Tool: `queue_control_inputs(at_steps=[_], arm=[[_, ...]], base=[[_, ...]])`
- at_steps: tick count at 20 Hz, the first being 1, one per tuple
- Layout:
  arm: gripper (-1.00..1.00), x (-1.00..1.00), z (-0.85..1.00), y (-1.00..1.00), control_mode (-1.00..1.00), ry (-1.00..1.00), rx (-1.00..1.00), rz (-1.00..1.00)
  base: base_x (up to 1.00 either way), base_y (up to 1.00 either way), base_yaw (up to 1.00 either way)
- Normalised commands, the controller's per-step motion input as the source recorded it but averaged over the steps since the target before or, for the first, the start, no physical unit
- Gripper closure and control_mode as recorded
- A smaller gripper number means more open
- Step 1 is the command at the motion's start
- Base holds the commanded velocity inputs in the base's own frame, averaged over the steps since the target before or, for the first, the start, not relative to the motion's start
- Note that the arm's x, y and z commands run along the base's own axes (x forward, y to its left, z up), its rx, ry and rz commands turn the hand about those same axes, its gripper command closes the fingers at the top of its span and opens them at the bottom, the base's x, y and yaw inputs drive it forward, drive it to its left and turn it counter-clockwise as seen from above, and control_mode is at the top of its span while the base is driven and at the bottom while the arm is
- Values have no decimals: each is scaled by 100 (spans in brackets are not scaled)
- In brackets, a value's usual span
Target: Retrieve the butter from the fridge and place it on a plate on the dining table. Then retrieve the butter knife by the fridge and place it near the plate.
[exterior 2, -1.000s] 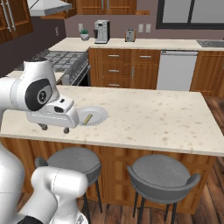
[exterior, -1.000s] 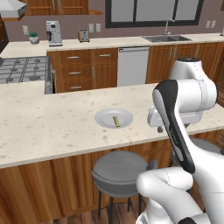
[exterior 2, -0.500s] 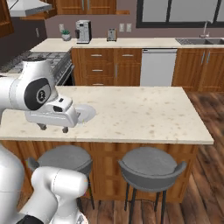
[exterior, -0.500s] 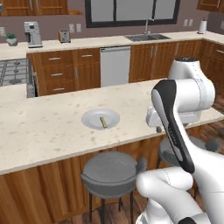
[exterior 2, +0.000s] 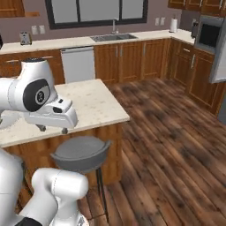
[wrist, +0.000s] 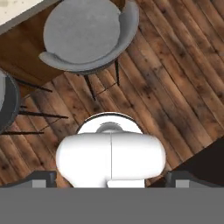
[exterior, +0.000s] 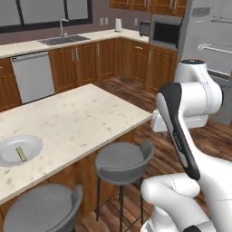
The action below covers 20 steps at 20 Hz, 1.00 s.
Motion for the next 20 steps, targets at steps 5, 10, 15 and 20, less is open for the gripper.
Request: queue_control_inputs(at_steps=[5, 10, 15, 20], arm=[[-100, 0, 0, 0, 100, 0, 0, 0], [-100, 0, 0, 0, 100, 0, 0, 0], [-100, 0, 0, 0, 100, 0, 0, 0], [-100, 0, 0, 0, 100, 0, 0, 0]], base=[[-2, -100, -55], [55, -100, -5], [73, -100, 37], [73, -100, 33]])
